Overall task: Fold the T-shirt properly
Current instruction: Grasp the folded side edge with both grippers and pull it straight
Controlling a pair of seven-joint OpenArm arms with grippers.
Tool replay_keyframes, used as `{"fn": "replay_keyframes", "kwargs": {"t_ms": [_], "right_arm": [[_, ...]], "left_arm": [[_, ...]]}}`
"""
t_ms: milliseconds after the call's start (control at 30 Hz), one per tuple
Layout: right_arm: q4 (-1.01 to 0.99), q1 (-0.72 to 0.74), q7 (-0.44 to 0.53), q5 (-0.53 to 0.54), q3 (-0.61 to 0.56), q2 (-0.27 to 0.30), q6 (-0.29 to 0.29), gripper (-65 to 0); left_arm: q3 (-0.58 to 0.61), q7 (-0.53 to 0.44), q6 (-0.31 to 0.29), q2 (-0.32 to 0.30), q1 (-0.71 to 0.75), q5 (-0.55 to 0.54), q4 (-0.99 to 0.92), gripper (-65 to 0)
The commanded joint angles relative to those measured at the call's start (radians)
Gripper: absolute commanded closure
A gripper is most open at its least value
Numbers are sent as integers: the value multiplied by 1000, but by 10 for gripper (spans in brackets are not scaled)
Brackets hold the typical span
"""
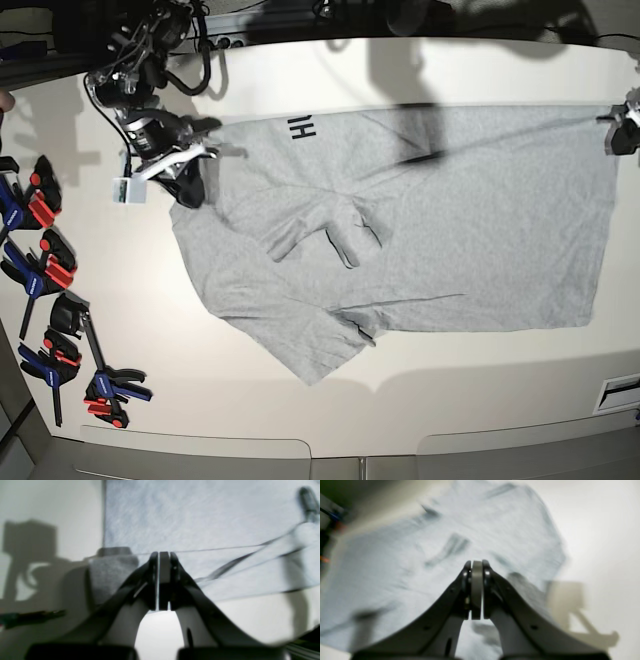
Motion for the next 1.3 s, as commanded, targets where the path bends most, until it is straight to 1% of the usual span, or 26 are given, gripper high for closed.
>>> {"fn": "replay_keyframes", "kwargs": {"t_ms": [0, 67, 133, 200, 300, 333, 433, 567, 733, 900, 967, 1100, 1167, 1267], "right_arm": [[9, 8, 45, 5, -1, 14, 2, 0], [-12, 9, 68, -18, -2, 26, -16, 0], [-32, 11, 80, -26, -5, 26, -16, 0], [-61, 12, 81, -27, -22, 27, -16, 0], [-122, 11, 81, -123, -77, 27, -16, 0], [-146, 9, 80, -148, -93, 33, -19, 0], [-199, -4, 80, -156, -121, 64, -45, 0], [-206, -41, 76, -156, -102, 99, -52, 0], [-206, -111, 70, -153, -78, 123, -52, 0], [-206, -183, 69, -141, -78, 124, -52, 0], [-206, -209, 68, -118, -78, 124, -52, 0], [-190, -263, 50, -60, -78, 123, -52, 0], [-166, -296, 51, -42, -78, 123, -52, 0], [-115, -344, 51, -43, -78, 123, -52, 0]], "left_arm": [[0, -45, -7, -18, -6, -10, 14, 0], [15, -63, -7, -2, -17, 15, 14, 0], [38, -63, -7, 22, -38, 68, 14, 0], [72, -84, -7, 47, -59, 129, 14, 0], [141, -132, 72, 64, -69, 217, 14, 0], [161, -141, 91, 65, -69, 235, 14, 0], [185, -132, 137, 75, -69, 303, 14, 0], [184, -129, 190, 76, -52, 354, 13, 0], [183, -121, 195, 76, -9, 360, 13, 0], [182, -119, 195, 76, 66, 358, 13, 0], [182, -104, 195, 76, 95, 340, 13, 0], [182, -105, 194, 76, 150, 266, 13, 0], [182, -105, 194, 77, 165, 261, 14, 0], [181, -104, 194, 77, 182, 263, 17, 0]]}}
